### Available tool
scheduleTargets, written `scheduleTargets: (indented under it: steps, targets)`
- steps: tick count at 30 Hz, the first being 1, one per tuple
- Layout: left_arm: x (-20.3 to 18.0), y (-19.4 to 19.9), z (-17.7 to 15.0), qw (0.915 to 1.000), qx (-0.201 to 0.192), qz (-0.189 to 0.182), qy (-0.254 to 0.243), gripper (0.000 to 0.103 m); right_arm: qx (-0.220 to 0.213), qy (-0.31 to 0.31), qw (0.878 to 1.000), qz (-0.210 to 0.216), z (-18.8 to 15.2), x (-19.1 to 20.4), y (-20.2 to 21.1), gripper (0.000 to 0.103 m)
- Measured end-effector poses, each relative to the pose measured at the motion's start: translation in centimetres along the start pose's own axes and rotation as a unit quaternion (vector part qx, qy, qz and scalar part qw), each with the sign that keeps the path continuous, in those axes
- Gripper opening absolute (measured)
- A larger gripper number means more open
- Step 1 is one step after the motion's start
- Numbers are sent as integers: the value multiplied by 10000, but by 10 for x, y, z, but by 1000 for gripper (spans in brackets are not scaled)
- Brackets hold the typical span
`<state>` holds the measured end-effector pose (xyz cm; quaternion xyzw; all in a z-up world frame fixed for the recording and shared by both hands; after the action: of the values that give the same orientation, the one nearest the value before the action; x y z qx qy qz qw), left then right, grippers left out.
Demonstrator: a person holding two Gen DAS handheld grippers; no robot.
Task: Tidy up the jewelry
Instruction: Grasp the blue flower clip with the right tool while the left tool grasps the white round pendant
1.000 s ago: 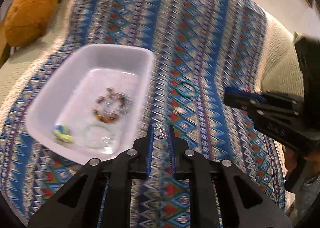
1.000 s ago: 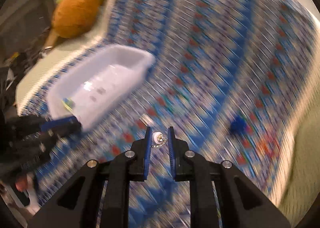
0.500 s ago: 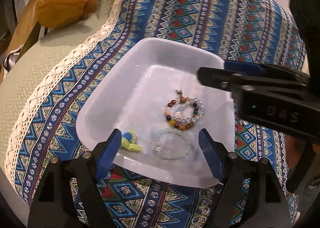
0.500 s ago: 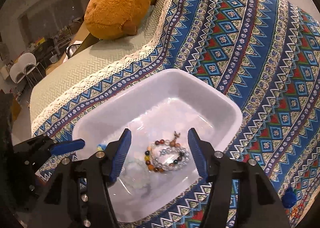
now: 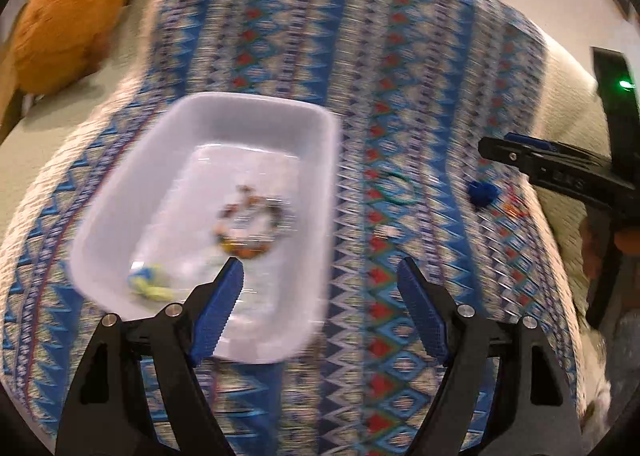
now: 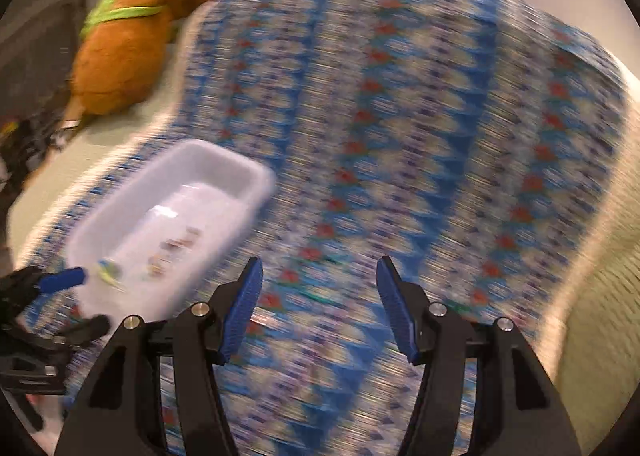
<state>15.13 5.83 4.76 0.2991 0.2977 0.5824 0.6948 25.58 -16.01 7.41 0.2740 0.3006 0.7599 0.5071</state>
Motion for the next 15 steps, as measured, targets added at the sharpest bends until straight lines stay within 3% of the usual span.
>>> scheduleTargets:
  steps: [7, 15]
  targets:
    - [-73, -40, 0, 9974, 123, -497, -497, 78, 233, -339, 9985, -370, -29, -71, -7, 59]
    - [-93, -91, 3, 9982, 342, -219, -443, 78, 361, -244, 9987, -256, -45, -85, -34, 59]
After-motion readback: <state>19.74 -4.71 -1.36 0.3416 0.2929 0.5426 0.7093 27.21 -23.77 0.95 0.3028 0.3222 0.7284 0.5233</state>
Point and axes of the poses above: each gripper's, at about its wrist camera, not at the fingertips, and y roughly against the way its jaws point, x to its left, z to its top, the point moved 3 cm from there along -y, roughly the way its jaws point, and after that the axes turned 4 degrees about -y, right-handed, at the moved point
